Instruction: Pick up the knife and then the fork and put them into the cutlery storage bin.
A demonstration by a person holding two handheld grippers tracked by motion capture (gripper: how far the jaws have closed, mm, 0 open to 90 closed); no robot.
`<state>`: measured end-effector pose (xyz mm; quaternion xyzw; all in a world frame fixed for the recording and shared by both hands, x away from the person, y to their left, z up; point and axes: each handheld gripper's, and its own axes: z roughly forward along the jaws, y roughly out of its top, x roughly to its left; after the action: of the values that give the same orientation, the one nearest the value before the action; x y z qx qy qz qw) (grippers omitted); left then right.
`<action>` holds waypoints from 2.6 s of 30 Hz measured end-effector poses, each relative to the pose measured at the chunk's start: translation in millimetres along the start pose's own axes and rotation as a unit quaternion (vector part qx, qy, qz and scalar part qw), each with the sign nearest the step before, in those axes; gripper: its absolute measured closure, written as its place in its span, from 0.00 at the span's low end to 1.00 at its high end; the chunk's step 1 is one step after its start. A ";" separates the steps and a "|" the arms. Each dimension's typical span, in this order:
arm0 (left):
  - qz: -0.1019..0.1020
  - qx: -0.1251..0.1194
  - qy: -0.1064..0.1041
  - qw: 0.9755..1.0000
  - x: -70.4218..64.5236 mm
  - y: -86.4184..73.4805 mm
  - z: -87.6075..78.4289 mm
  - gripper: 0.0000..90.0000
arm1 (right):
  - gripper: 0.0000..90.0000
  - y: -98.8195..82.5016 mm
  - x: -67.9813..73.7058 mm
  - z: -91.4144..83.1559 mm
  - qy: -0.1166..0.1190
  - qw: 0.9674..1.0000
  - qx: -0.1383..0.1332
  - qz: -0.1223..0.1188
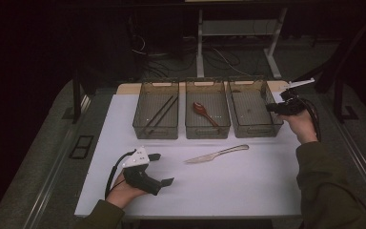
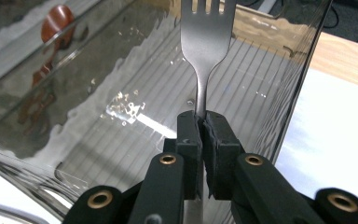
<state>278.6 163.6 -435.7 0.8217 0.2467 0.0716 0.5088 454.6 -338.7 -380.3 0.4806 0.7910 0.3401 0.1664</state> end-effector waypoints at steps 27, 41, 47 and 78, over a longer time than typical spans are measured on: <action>0.001 0.000 0.002 1.000 -0.2 -0.1 -0.8 0.00 | 0.64 3.3 3.8 7.0 0.015 1.000 -0.012 0.011; 0.001 0.000 0.003 1.000 -0.6 -0.1 -1.7 0.00 | 0.72 -1.1 44.7 -30.0 0.097 0.994 -0.057 -0.009; 0.000 0.000 0.004 1.000 -0.5 0.0 -2.2 0.00 | 0.81 -8.1 63.8 -37.2 0.120 0.990 -0.059 -0.037; 0.000 0.002 0.005 1.000 0.1 -0.5 -1.9 0.00 | 0.99 -43.6 109.5 27.2 0.115 0.983 0.067 -0.124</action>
<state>277.8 165.4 -435.2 0.8222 0.2493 0.0754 0.5061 389.5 -246.1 -423.2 0.3463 0.8794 0.3160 0.0822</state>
